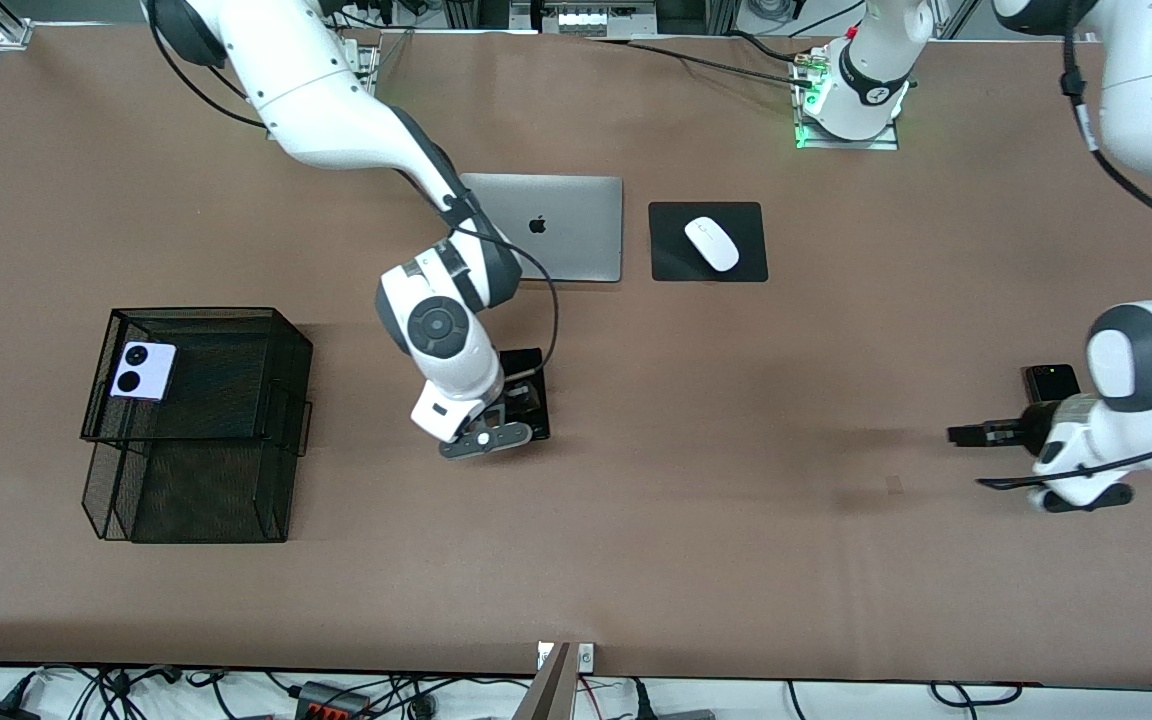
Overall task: Place phones with both arms
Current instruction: 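Grasp the black phone and dark flip phone with the right and left grippers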
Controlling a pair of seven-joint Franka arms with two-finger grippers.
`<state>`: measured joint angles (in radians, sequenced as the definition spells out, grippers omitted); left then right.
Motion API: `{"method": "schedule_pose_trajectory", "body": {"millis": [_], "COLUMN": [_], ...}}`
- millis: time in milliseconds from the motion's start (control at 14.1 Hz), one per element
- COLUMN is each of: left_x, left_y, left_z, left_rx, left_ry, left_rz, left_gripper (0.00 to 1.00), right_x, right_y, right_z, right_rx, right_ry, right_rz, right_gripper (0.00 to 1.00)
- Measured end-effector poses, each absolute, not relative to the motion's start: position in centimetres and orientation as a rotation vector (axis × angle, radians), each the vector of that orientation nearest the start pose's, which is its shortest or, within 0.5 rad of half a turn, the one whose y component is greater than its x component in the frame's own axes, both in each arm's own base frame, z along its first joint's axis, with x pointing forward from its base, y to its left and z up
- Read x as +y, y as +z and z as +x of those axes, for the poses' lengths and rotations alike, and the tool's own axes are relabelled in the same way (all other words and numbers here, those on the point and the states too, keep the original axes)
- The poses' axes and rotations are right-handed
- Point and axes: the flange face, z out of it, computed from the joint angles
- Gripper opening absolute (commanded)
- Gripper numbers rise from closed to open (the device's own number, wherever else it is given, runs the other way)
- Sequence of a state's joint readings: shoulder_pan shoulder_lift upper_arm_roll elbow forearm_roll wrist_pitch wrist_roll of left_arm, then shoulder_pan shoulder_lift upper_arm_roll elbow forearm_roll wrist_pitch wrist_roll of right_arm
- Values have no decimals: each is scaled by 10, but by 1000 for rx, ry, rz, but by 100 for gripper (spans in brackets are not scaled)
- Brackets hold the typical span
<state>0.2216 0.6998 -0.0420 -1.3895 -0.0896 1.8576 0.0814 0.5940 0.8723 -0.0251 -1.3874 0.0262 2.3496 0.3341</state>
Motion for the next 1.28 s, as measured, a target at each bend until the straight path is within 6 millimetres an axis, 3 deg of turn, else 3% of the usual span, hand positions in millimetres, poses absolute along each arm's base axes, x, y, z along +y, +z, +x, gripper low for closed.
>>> {"method": "schedule_pose_trajectory", "body": {"millis": [355,567,922,1276], "left_x": [213,249,266,279], "left_y": [256,236,219,173], "left_z": [666,653,643,612], "left_rx": [-218,-146,-50,-67], "left_ry": [400,415,360,276], "left_rz": [-3192,-3190,-3176,-3166], "left_gripper": [100,100,100,100], "right_x": [415,423,424,433], "right_y": [190,179,172,166], "right_z": [613,605,602,594], "right_rx": [-356,-348,-338,-331], "right_ry": [-109,-77,-63,-52], "right_rz": [-3073,-3067,-3069,-3073], "right_gripper": [100,100,100,100]}}
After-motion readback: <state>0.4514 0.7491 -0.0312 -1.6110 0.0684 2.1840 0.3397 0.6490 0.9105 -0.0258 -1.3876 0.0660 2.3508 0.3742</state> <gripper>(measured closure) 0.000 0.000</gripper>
